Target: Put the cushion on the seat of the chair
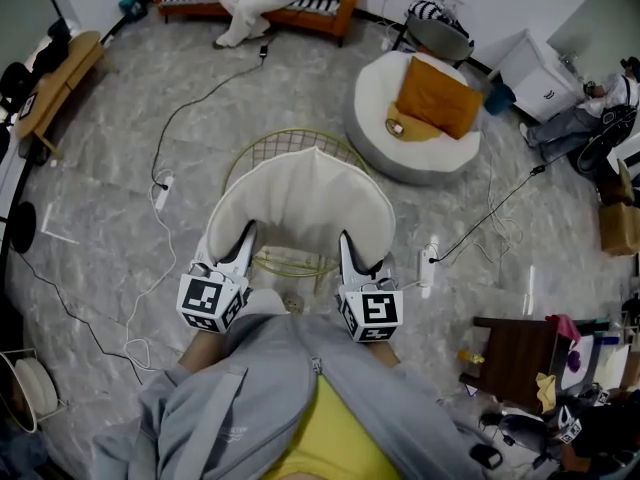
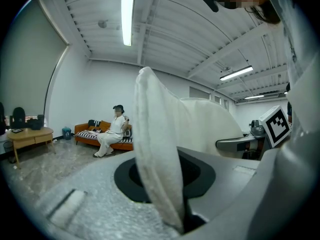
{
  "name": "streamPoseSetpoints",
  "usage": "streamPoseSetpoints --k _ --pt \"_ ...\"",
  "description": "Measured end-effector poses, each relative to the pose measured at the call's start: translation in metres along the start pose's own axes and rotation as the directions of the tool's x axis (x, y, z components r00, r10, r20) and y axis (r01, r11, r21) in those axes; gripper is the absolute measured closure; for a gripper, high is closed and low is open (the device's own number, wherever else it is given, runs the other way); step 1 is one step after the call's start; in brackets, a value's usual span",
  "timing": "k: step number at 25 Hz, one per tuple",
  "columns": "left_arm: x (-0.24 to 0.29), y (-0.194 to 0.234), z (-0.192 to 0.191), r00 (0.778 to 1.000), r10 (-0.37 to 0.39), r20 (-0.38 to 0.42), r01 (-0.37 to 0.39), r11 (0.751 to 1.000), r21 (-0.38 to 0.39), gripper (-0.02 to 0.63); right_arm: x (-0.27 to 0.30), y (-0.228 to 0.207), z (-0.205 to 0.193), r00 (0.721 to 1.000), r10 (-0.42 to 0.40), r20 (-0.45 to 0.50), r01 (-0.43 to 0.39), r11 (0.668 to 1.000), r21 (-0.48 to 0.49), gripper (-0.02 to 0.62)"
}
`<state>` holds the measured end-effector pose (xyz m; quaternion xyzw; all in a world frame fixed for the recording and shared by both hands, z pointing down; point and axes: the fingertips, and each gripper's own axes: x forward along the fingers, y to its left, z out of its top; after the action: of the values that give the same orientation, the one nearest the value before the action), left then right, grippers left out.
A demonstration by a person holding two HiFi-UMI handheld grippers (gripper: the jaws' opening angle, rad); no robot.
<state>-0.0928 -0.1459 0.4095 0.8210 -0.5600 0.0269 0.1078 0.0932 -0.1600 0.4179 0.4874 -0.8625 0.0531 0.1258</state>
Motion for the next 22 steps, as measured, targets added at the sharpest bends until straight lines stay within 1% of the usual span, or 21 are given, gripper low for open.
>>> streamPoseSetpoints --k 5,14,18,22 --pt "0.016 0.005 0.004 1.0 -0.012 -0.019 0.012 1.0 0.008 0.535 0.011 -0.007 0.001 1.0 -0.009 -0.003 0.009 1.0 0.012 0.522" --pt "0.058 0.015 0.011 0.994 -0.081 -0.071 0.082 0.997 0.009 0.535 0.031 -0.028 0.005 0.997 -0.069 -0.034 0.071 0.997 0.043 0.522" --pt "0.077 0.02 0.008 0.989 -0.114 -0.096 0.116 0.993 0.007 0.535 0.041 -0.035 0.0 0.994 -0.097 -0.059 0.101 0.993 0.059 0.522" --pt "0.094 0.027 -0.003 0.981 -0.147 -0.128 0.146 0.989 -0.011 0.535 0.052 -0.04 -0.01 0.988 -0.122 -0.093 0.128 0.989 0.07 0.522"
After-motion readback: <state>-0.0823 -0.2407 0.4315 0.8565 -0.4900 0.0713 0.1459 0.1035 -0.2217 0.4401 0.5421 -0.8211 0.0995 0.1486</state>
